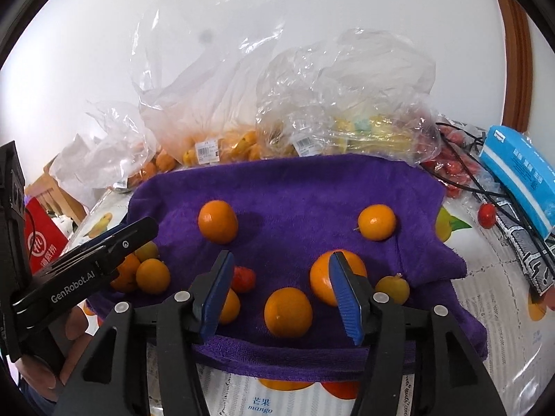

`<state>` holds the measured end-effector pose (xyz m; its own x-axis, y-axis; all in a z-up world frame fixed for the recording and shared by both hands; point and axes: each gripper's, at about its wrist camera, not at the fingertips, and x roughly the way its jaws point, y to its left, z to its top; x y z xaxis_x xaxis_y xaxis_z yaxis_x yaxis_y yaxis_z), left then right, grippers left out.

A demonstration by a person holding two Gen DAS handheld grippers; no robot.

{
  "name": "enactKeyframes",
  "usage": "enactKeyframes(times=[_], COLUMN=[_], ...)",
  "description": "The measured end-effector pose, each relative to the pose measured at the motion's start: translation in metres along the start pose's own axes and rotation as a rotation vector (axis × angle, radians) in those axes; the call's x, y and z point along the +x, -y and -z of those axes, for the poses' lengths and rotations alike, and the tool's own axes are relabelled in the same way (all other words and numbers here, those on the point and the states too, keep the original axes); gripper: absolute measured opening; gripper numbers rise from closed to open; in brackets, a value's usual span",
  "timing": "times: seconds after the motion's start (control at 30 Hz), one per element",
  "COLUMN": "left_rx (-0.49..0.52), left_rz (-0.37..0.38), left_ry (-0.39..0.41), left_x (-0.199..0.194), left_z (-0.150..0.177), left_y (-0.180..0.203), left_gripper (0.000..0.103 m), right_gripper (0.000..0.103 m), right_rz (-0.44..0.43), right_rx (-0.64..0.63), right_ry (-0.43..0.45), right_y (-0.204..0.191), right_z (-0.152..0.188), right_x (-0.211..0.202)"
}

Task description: Organize fruits

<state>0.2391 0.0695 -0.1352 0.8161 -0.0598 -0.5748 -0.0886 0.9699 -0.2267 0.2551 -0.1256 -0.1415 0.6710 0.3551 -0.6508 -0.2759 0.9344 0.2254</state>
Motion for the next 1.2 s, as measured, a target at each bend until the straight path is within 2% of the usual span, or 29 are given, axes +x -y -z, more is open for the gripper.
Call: enactKeyframes(times=[0.17,0.3,0.33,0.4,0.47,0.57,0.63,0.7,0.8,0.97,1.0,1.03,1.2], left_rx=[0.023,0.003,-0.01,-0.012,0.001,0.033,0.062,0.079,0.088,0.11,0.112,0.112,0.131], left_rz=[-0.044,-0.058,-0.041,-0.057,-0.045,-0.048,-0.053,-0.059,-0.027,-0.024,-0.024,-0.023,-0.025], left_ry=[0.035,0.041,0.036,0.011,-0.005,-0.016,-0.027,-0.044,-0.075,-0.057,-0.054,-0.051,-0.01], left_x=[-0.012,-0.024,-0.029,-0.036,-0.048,-0.068,-0.081,-0.097,-0.114,-0.146,-0.151,-0.157,-0.192], left_z=[-0.001,-0.008,-0.009,-0.01,-0.01,-0.008,-0.006,-0.005,-0.002,0.006,0.008,0.009,0.015], left_y=[0.002,0.001,0.0,0.001,0.004,0.013,0.02,0.027,0.034,0.043,0.045,0.046,0.055], left_gripper=[0.056,0.057,0.057,0.057,0.057,0.062,0.064,0.066,0.069,0.074,0.074,0.075,0.077], right_gripper=[0.057,0.057,0.057,0.057,0.057,0.057,0.057,0.057,0.057,0.057,0.062,0.071,0.082], right_rz=[-0.004,0.006,0.014,0.048,0.096,0.131,0.127,0.166,0.17,0.218,0.231,0.232,0.211], right_rx=[0.026,0.067,0.08,0.093,0.062,0.047,0.073,0.111,0.125,0.133,0.12,0.112,0.104], right_ry=[0.014,0.034,0.032,0.015,0.002,0.035,0.047,0.055,0.043,0.063,0.073,0.078,0.142], right_y=[0.003,0.005,0.006,0.005,0.0,-0.004,-0.003,-0.001,-0.001,-0.003,-0.005,-0.006,-0.011], right_z=[-0.002,-0.005,-0.005,-0.006,-0.007,-0.004,-0.001,0.002,0.005,0.016,0.019,0.022,0.036], right_x=[-0.012,-0.03,-0.034,-0.045,-0.059,-0.086,-0.103,-0.121,-0.141,-0.177,-0.187,-0.192,-0.23])
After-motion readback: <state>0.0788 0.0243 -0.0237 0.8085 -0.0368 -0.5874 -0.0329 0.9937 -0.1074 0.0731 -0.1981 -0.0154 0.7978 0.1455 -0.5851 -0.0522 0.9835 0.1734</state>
